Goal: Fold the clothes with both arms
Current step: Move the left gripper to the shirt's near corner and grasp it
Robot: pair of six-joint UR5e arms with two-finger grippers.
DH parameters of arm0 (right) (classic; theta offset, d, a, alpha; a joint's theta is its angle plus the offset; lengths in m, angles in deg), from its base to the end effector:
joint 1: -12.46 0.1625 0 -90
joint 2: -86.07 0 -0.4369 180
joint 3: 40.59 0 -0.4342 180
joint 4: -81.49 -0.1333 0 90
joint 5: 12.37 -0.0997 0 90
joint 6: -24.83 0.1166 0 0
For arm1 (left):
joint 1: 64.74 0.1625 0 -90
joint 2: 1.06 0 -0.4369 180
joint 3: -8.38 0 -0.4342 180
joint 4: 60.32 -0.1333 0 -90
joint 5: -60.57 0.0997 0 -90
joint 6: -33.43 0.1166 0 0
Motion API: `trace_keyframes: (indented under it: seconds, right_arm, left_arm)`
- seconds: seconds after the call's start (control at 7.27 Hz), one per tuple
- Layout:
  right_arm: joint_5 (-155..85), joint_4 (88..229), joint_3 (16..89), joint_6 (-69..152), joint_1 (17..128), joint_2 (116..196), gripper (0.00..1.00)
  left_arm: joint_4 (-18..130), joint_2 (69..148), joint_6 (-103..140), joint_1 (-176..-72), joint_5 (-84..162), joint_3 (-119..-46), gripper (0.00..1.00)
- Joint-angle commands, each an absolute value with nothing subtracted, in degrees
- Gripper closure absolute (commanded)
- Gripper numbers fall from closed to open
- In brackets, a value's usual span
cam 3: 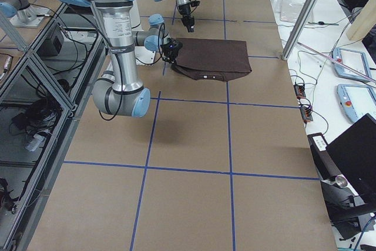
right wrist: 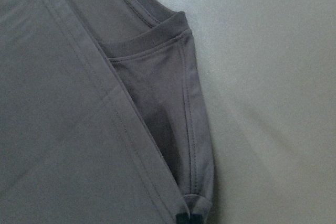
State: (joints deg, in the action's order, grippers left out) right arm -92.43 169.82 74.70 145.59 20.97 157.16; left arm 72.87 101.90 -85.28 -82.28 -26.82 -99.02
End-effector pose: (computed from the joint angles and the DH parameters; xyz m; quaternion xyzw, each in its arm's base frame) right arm -0.5754 -0.2412 0.2815 0.0034 -0.3963 0.3401 0.8528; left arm 0.5423 -0.3168 0.3062 -0.0401 0.5975 -0.3270 0.7311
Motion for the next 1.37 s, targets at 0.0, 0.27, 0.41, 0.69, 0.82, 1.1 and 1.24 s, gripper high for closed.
trace_keyframes:
  seconds: [0.0, 0.27, 0.41, 0.69, 0.82, 1.1, 1.24]
  right_arm:
    - [-92.43, 169.82, 74.64, 145.59, 20.98, 157.18, 1.0]
    - [-92.43, 169.82, 74.64, 145.59, 20.98, 157.18, 1.0]
    - [-92.43, 169.82, 74.72, 145.59, 20.98, 157.09, 1.0]
    - [-92.43, 169.82, 74.72, 145.59, 20.98, 157.09, 1.0]
    - [-92.43, 169.82, 74.64, 145.59, 20.98, 157.09, 1.0]
    - [-92.43, 169.82, 74.64, 145.5, 20.98, 157.0, 1.0]
    - [-92.43, 169.82, 74.72, 145.5, 20.98, 157.0, 1.0]
  left_arm:
    - [71.36, 100.11, -86.8, -78.2, -24.61, -99.38, 0.51]
    - [70.91, 100.01, -86.8, -76.61, -23.81, -99.29, 0.51]
    - [70.91, 100.1, -86.8, -75.82, -23.81, -99.11, 0.51]
    - [70.91, 100.1, -86.8, -74.76, -23.81, -98.5, 0.51]
    - [70.91, 100.1, -86.8, -74.67, -23.72, -98.41, 0.51]
    - [70.91, 100.1, -86.8, -74.32, -23.81, -97.8, 0.53]
    - [70.91, 100.19, -86.8, -74.14, -23.81, -97.71, 0.54]
